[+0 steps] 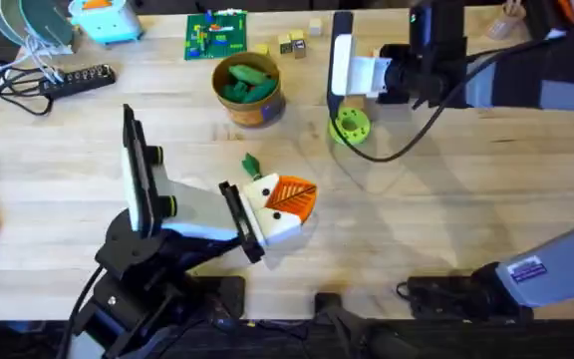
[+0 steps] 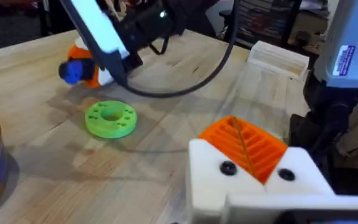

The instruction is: Pick up the gripper from the table and insert it into the empty holder that is missing its gripper. Then pick up a screw, insert it into the mounting hole, and use the screwdriver to tighten it. Finally, clean up the table by picking up the vegetable and placing it into the bucket.

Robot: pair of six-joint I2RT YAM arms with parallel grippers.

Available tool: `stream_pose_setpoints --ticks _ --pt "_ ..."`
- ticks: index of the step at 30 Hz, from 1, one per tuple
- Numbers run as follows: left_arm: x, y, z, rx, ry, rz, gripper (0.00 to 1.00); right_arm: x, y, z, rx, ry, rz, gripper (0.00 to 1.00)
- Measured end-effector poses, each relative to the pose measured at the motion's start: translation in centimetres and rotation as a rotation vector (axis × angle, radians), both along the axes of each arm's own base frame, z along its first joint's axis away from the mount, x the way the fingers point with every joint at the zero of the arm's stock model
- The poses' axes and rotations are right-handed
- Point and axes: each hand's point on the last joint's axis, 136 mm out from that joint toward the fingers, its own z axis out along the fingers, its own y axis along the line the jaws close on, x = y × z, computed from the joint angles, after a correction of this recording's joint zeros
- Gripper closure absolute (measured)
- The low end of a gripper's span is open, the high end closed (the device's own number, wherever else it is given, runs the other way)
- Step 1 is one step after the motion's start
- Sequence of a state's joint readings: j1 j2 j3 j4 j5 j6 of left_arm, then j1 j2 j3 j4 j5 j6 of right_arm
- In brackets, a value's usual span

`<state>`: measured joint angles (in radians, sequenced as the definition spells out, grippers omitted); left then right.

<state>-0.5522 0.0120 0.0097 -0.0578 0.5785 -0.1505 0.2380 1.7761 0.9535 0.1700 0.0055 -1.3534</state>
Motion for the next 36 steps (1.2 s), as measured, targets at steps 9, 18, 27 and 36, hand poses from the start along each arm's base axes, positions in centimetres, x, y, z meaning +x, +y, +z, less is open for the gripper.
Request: stream_pose_setpoints --ticks 9,18,27,36 --pt "0.0 0.0 0.0 0.0 0.0 0.0 0.986 -2.4 -1.0 -2.5 -0.124 0.142 0.045 0.566" --pt "0.0 0.0 0.0 0.0 0.0 0.0 0.986 -3.8 0.2 -1.4 -0.071 0.2 -0.027 0.011" --pt "0.0 0.0 0.0 0.0 -0.001 0.001 0.055 -4.7 0.7 -0.3 0.012 0.201 -0.249 0.01" --pt "1.6 0.8 0.3 -0.002 -0.015 0.103 0.009 -4.2 0.1 7.1 0.194 0.041 -0.39 0.01"
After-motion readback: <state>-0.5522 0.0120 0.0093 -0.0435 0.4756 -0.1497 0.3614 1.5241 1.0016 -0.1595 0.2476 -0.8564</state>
